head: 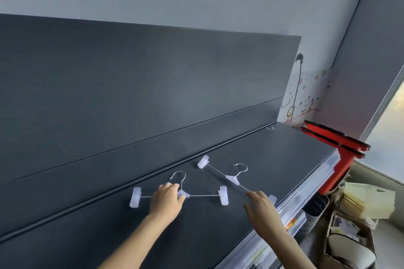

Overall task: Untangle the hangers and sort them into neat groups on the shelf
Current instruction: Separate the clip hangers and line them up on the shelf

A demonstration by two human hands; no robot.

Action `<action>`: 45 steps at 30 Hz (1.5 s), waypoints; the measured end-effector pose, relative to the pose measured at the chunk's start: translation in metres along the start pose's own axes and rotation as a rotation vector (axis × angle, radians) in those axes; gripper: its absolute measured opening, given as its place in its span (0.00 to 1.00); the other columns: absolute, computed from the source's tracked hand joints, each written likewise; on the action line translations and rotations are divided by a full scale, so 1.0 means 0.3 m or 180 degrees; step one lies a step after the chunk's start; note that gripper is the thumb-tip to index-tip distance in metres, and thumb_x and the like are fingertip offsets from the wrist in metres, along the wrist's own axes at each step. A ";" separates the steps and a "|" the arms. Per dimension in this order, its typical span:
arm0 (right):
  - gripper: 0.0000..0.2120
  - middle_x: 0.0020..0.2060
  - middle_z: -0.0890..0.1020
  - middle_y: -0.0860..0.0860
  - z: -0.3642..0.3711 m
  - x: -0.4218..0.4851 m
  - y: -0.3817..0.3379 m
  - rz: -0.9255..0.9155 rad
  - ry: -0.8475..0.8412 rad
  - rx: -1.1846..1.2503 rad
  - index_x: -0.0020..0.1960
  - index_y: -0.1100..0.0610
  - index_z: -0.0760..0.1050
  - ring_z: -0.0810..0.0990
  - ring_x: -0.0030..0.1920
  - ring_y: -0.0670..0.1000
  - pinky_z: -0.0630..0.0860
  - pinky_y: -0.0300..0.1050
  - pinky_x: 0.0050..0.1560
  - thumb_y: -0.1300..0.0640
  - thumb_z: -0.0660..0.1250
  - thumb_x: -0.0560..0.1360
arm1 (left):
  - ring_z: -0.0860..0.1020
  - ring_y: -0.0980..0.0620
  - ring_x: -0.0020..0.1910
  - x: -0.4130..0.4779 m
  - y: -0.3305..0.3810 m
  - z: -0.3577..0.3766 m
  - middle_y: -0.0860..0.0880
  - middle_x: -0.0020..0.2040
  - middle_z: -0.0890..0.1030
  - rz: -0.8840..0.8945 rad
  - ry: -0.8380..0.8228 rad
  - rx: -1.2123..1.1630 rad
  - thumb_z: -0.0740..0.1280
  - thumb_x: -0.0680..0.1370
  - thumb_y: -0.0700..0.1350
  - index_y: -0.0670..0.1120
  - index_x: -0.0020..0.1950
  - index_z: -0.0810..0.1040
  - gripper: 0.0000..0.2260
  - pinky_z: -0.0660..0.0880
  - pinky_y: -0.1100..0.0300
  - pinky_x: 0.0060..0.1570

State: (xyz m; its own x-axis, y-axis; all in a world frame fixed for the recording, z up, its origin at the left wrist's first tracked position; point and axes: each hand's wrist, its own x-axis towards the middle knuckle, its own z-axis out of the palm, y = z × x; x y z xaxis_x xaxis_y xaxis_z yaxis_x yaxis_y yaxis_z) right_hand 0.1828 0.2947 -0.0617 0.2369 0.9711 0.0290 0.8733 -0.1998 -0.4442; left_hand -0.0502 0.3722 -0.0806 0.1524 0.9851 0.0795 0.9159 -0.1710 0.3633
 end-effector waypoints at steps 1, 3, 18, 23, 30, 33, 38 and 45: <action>0.15 0.56 0.75 0.55 0.002 0.039 0.011 -0.0040 -0.0054 0.0003 0.62 0.57 0.72 0.74 0.57 0.55 0.72 0.46 0.54 0.58 0.56 0.77 | 0.73 0.46 0.55 0.015 0.003 0.015 0.47 0.53 0.77 -0.0066 -0.0050 0.0102 0.59 0.77 0.50 0.46 0.45 0.71 0.08 0.68 0.56 0.49; 0.15 0.57 0.74 0.55 0.007 0.118 0.031 -0.0151 -0.0172 -0.0036 0.61 0.59 0.72 0.74 0.58 0.56 0.72 0.48 0.55 0.58 0.56 0.77 | 0.74 0.47 0.54 0.036 0.016 0.051 0.48 0.52 0.77 -0.0197 -0.0077 0.0203 0.60 0.76 0.52 0.47 0.47 0.72 0.08 0.68 0.57 0.48; 0.11 0.45 0.68 0.52 0.164 0.334 -0.076 -0.0740 -0.0726 0.0018 0.55 0.58 0.74 0.73 0.53 0.56 0.73 0.46 0.42 0.61 0.57 0.75 | 0.69 0.65 0.41 -0.210 -0.117 -0.043 0.71 0.41 0.73 -0.0828 0.0749 -0.0844 0.60 0.69 0.53 0.56 0.32 0.64 0.08 0.63 0.64 0.40; 0.15 0.47 0.71 0.51 0.209 0.196 -0.235 -0.1334 -0.0749 0.0566 0.56 0.54 0.76 0.75 0.48 0.55 0.67 0.41 0.39 0.65 0.59 0.74 | 0.68 0.67 0.41 -0.398 -0.233 -0.145 0.62 0.33 0.72 -0.1013 0.1142 -0.0652 0.63 0.71 0.50 0.56 0.34 0.70 0.06 0.63 0.62 0.41; 0.12 0.45 0.75 0.52 0.291 -0.129 -0.522 -0.1926 -0.0898 0.0958 0.52 0.55 0.79 0.72 0.40 0.52 0.71 0.44 0.41 0.66 0.65 0.72 | 0.71 0.62 0.41 -0.819 -0.400 -0.309 0.63 0.38 0.70 -0.1342 0.1397 -0.0683 0.57 0.68 0.61 0.61 0.42 0.76 0.11 0.69 0.62 0.48; 0.11 0.44 0.75 0.51 0.326 -0.324 -0.663 -0.2167 -0.1009 0.1076 0.52 0.54 0.80 0.74 0.41 0.53 0.70 0.43 0.42 0.64 0.66 0.73 | 0.74 0.59 0.43 -1.072 -0.512 -0.412 0.58 0.39 0.74 -0.1566 0.1680 -0.0531 0.55 0.65 0.63 0.52 0.46 0.80 0.22 0.72 0.56 0.50; 0.10 0.44 0.75 0.51 0.405 -0.690 -0.909 -0.2680 -0.1172 0.1114 0.52 0.53 0.80 0.75 0.41 0.52 0.69 0.42 0.40 0.63 0.65 0.74 | 0.77 0.51 0.44 -1.539 -0.718 -0.547 0.63 0.39 0.70 -0.1977 0.1920 -0.0303 0.56 0.65 0.63 0.44 0.53 0.81 0.29 0.72 0.52 0.48; 0.09 0.44 0.72 0.50 0.553 -1.014 -1.194 -0.3196 -0.1387 0.0704 0.50 0.53 0.79 0.76 0.44 0.55 0.68 0.44 0.36 0.63 0.62 0.75 | 0.77 0.51 0.46 -1.885 -0.917 -0.607 0.51 0.44 0.78 -0.2318 0.2093 -0.0403 0.71 0.72 0.41 0.42 0.55 0.80 0.13 0.70 0.62 0.47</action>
State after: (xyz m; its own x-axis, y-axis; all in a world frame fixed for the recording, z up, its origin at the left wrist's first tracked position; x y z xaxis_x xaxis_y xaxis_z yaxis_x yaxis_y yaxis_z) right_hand -0.2728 0.0924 -0.0599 -0.7411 0.6503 0.1672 0.4793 0.6867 -0.5465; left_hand -0.4558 -0.1410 -0.0564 -0.7043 0.6511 0.2830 0.6516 0.4345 0.6218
